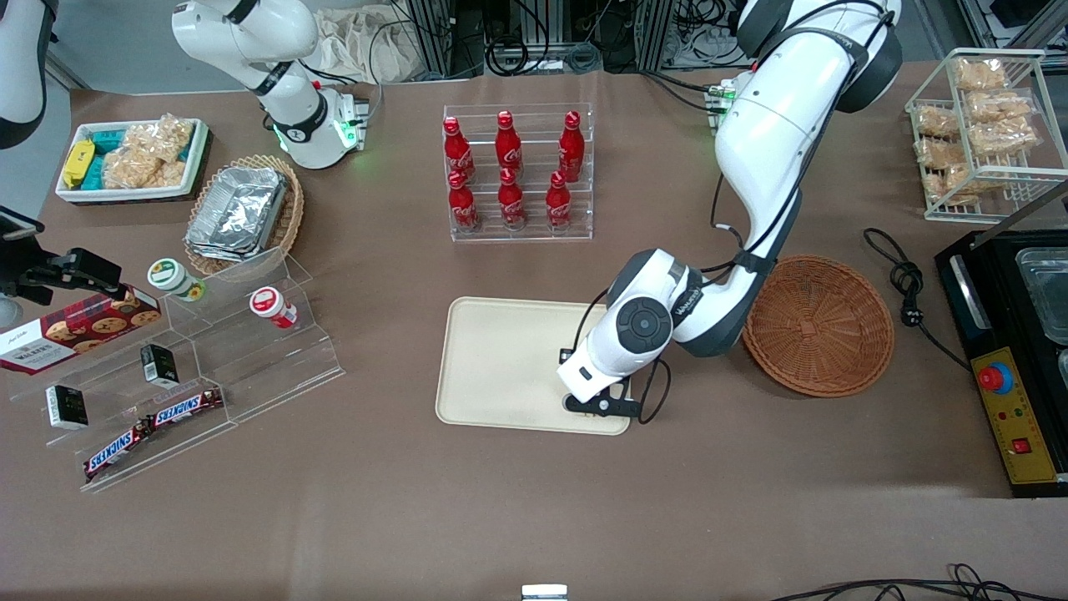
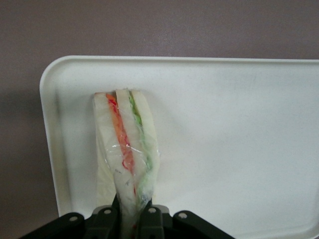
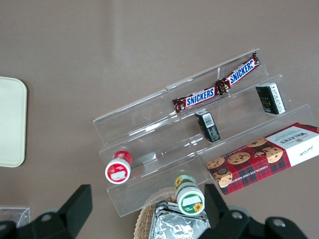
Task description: Place sandwich from basket to tray
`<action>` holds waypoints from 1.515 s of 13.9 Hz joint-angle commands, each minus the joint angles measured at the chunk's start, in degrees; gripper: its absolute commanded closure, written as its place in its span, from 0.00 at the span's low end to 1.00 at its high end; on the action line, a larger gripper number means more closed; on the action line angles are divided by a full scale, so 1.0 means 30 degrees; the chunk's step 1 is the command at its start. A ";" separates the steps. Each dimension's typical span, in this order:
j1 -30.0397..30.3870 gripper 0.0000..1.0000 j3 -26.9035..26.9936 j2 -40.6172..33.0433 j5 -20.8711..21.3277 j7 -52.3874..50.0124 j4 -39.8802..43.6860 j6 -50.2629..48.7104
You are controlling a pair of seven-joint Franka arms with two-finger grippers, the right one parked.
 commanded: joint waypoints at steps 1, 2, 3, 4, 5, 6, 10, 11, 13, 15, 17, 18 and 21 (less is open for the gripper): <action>0.0116 0.00 0.0044 0.0193 0.0239 0.0123 0.0590 -0.0101; 0.0117 0.00 0.0044 -0.0011 0.0269 -0.0080 0.0444 -0.0217; 0.0175 0.00 0.0073 -0.0187 0.0298 -0.0082 0.0240 -0.0392; 0.0495 0.00 0.0073 -0.0711 0.0298 -0.0140 -0.0140 -0.0597; 0.0614 0.00 0.0073 -0.1470 0.0298 -0.0112 -0.0665 -0.0976; 0.1050 0.00 0.0073 -0.2348 0.0298 -0.0111 -0.1193 -0.1647; 0.2953 0.00 0.0044 -0.7965 0.0298 0.0123 -0.6745 -0.1951; 0.3394 0.00 0.0073 -0.9664 0.0298 0.0123 -0.8678 -0.1454; 0.4564 0.00 0.0044 -1.2393 0.0298 0.0211 -1.0771 -0.1913; 0.5588 0.00 0.0044 -1.3719 0.0298 0.1140 -1.0750 -0.3900; 0.7082 0.00 0.0044 -1.4367 0.0123 0.3745 -1.0195 -0.5046; 0.7844 0.00 0.0044 -1.4397 0.0094 0.4336 -0.9496 -0.5951; 0.9691 0.00 0.0044 -1.3786 -0.0053 0.6414 -0.6802 -0.8473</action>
